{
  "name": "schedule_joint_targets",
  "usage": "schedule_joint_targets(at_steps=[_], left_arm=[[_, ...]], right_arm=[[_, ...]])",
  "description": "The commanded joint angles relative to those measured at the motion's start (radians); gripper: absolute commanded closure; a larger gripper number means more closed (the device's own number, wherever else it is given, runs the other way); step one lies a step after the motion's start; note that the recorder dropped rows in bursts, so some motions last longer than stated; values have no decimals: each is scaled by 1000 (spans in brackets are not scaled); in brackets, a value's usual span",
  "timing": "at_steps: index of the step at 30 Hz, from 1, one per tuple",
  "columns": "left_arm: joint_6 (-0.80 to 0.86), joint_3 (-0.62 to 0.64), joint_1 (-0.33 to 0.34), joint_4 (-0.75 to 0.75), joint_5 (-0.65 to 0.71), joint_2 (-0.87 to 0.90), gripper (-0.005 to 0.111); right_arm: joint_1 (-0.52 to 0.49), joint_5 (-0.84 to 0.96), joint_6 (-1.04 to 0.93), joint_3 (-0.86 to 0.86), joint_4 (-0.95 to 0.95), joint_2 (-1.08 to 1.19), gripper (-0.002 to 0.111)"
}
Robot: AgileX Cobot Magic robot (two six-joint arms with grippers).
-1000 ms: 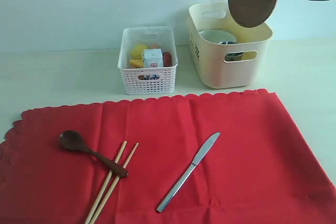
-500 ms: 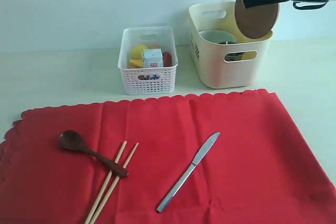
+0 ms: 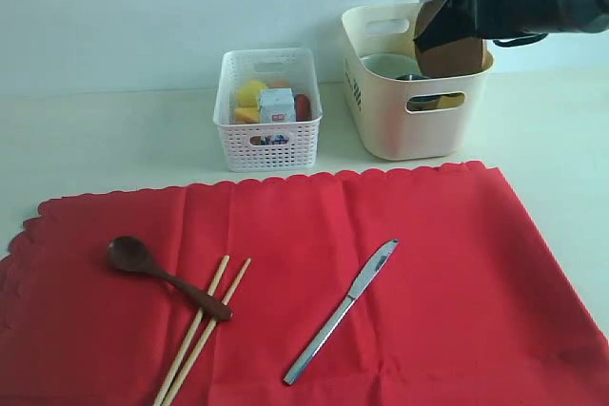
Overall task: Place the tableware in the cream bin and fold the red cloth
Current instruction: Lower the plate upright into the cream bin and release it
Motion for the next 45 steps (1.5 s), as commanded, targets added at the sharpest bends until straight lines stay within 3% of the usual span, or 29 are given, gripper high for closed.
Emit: schedule_joint_targets(at_steps=[1, 13, 16, 19, 24, 25, 33, 41, 45], left_arm=[[-3, 0, -5, 0, -8, -6, 106], [-3, 0, -5, 0, -8, -6, 106], [-3, 0, -5, 0, -8, -6, 106], [-3, 0, -5, 0, -8, -6, 106], [-3, 0, -5, 0, -8, -6, 106], [-3, 0, -5, 0, -8, -6, 106], [-3, 0, -5, 0, -8, -6, 106], [-3, 0, -5, 0, -8, -6, 106], [-3, 0, -5, 0, -8, -6, 106]], right_arm=[[-1, -44, -14, -10, -19, 17, 108], [-1, -3, -14, -10, 17, 61, 108], [-1, 21, -14, -10, 47, 61, 101], [-1, 34, -14, -10, 65, 61, 84], [-1, -43, -14, -10, 129, 9, 40], [-1, -60, -14, -10, 134, -6, 37], [-1, -170, -12, 132, 134, -218, 36], [-1, -19, 46, 357, 134, -378, 38], [-1, 163, 163, 461, 134, -446, 43]])
